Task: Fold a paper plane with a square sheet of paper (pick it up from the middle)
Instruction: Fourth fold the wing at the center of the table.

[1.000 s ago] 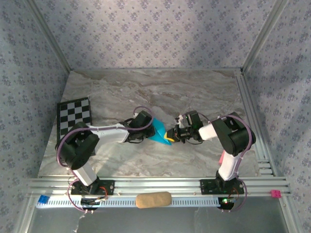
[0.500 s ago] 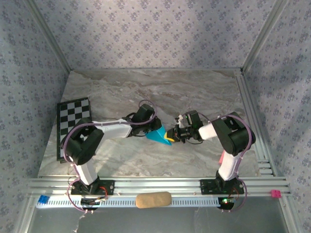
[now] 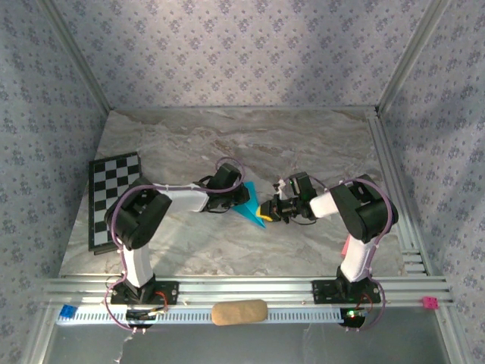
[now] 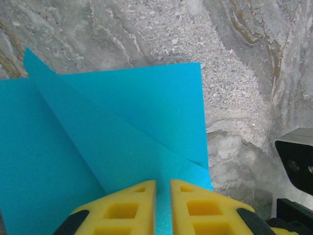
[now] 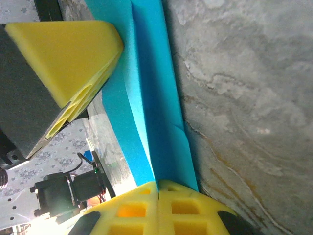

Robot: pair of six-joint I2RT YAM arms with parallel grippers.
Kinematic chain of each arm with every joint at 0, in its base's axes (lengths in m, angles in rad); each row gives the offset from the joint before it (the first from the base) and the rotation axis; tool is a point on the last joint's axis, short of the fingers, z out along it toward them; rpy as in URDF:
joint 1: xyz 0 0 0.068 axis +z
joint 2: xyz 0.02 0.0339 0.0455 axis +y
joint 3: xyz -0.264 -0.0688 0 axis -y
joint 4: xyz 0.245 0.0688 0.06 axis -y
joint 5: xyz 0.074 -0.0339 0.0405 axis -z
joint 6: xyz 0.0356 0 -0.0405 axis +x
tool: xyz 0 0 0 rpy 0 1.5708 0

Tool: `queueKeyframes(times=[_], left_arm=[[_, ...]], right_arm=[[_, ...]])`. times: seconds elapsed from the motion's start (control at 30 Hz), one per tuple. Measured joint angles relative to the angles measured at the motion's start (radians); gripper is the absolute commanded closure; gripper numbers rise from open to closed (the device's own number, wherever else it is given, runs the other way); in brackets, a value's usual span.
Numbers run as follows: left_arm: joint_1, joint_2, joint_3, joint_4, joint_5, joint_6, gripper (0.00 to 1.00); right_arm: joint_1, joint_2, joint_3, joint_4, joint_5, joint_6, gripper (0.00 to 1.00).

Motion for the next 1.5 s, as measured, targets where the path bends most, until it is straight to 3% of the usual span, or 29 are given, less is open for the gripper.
queueKeyframes(times=[0.33, 0.5, 0.7, 0.9, 1.1, 1.27, 1.5], left_arm=[[0.003, 0.033, 0.031, -0.006, 0.027, 0.023, 0.82], [0.003, 0.037, 0.034, -0.008, 0.034, 0.026, 0.82], [0.003, 0.037, 0.034, -0.009, 0.038, 0.026, 0.82], [-0.008, 0.036, 0.034, -0.005, 0.037, 0.025, 0.77], [-0.018, -0.005, -0.009, 0.019, 0.013, 0.002, 0.59], [-0.021, -0.081, -0.094, 0.042, -0.036, -0.019, 0.56], [-0.022, -0.106, -0.145, 0.051, -0.067, -0.045, 0.71]], right_arm=[[0.0, -0.003, 0.001, -0.008, 0.002, 0.0, 1.0], [0.009, -0.03, 0.018, -0.081, 0.042, -0.033, 0.89], [0.013, -0.079, 0.023, -0.191, 0.079, -0.087, 0.85], [0.021, -0.089, 0.039, -0.27, 0.112, -0.127, 0.98], [0.024, -0.089, 0.046, -0.29, 0.115, -0.132, 1.0], [0.024, -0.089, 0.046, -0.291, 0.118, -0.132, 1.0], [0.025, -0.091, 0.034, -0.268, 0.119, -0.118, 1.0]])
